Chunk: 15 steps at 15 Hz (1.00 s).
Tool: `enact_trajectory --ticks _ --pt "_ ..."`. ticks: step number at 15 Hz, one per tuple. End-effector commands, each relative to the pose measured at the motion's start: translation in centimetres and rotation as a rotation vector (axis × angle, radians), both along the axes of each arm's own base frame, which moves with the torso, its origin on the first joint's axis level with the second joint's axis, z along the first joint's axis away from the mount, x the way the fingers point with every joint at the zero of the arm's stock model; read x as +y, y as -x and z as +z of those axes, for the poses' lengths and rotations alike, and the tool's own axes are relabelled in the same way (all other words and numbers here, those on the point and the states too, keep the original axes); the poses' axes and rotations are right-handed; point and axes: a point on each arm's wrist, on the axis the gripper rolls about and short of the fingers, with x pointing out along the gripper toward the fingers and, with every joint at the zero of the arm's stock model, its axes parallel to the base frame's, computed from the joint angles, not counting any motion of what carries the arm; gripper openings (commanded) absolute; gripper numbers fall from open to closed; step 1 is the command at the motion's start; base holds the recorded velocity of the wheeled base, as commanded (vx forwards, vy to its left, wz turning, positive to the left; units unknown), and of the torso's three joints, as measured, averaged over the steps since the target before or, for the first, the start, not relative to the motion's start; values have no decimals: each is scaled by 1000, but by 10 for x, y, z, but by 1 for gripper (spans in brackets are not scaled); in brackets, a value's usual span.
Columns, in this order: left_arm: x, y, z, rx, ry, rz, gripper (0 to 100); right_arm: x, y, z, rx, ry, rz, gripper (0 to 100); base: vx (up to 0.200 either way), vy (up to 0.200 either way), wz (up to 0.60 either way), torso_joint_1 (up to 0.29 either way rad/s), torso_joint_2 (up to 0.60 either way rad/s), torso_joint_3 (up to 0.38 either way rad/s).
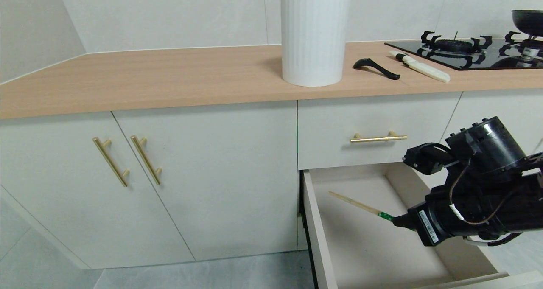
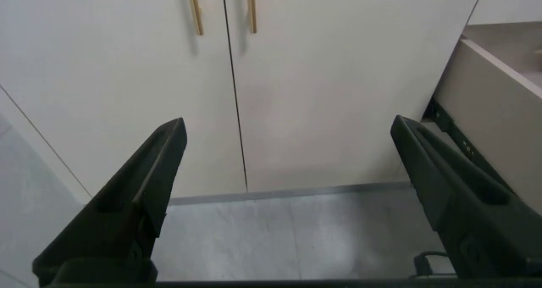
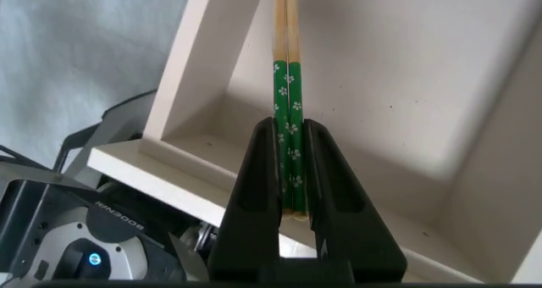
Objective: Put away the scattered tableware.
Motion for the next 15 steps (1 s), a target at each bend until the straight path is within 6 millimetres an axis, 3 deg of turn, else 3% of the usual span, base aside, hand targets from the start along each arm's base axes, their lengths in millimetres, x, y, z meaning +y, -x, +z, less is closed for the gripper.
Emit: enact_trajectory --ticks 1,4,7,10,15 --pt "0 0 0 -2 0 0 100 10 -18 -20 34 21 -10 0 0 0 0 0 0 0" --pt "0 0 0 0 0 0 100 22 -45 -44 36 40 -63 0 0 0 0 0 0 0" --pt "0 0 0 0 0 0 100 39 -80 -75 73 9 -228 0 0 0 0 0 0 0" --pt "0 0 0 0 0 1 100 43 -108 -106 32 11 -315 0 0 0 0 0 0 0" --pt "0 0 0 0 0 1 100 43 -128 -151 37 12 -349 0 0 0 0 0 0 0"
